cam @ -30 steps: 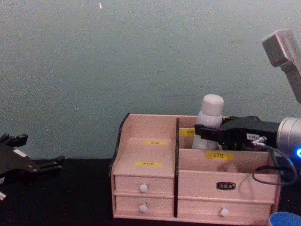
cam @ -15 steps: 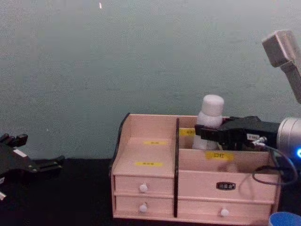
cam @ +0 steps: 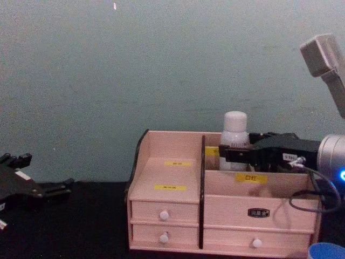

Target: Pick up the facial cleanser and watermelon frost from the table and place them into the tiered storage box.

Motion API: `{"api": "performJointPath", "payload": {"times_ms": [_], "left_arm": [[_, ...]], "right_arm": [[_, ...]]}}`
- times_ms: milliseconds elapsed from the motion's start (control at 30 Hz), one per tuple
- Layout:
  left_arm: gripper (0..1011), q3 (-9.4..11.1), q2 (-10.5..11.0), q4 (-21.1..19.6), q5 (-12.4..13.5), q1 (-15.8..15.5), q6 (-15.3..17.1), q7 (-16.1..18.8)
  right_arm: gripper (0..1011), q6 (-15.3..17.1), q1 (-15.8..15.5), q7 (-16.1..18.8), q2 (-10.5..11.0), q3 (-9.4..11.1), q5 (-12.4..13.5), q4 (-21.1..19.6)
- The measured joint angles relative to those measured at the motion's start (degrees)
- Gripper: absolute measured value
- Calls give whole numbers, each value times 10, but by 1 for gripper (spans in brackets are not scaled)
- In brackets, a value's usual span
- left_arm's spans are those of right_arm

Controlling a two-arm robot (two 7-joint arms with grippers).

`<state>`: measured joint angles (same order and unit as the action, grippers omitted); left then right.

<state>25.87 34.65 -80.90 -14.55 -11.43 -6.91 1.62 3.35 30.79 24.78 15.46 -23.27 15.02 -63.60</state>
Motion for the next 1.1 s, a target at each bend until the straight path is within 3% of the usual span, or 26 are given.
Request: {"api": "performJointPath", "payload": {"times_ms": [133, 533, 833, 1100], "left_arm": [[1001, 0, 0, 0, 0, 0, 0, 0], [1001, 0, 0, 0, 0, 0, 0, 0], [1001, 0, 0, 0, 0, 0, 0, 0], [1001, 0, 0, 0, 0, 0, 0, 0]], "right_arm": [[1002, 0, 0, 0, 0, 0, 0, 0], [1002, -14, -16, -9, 4, 8, -1, -29], [1002, -15, -50, -13, 21, 27, 8, -95], [1002, -10, -104, 4, 63, 45, 31, -178]]}}
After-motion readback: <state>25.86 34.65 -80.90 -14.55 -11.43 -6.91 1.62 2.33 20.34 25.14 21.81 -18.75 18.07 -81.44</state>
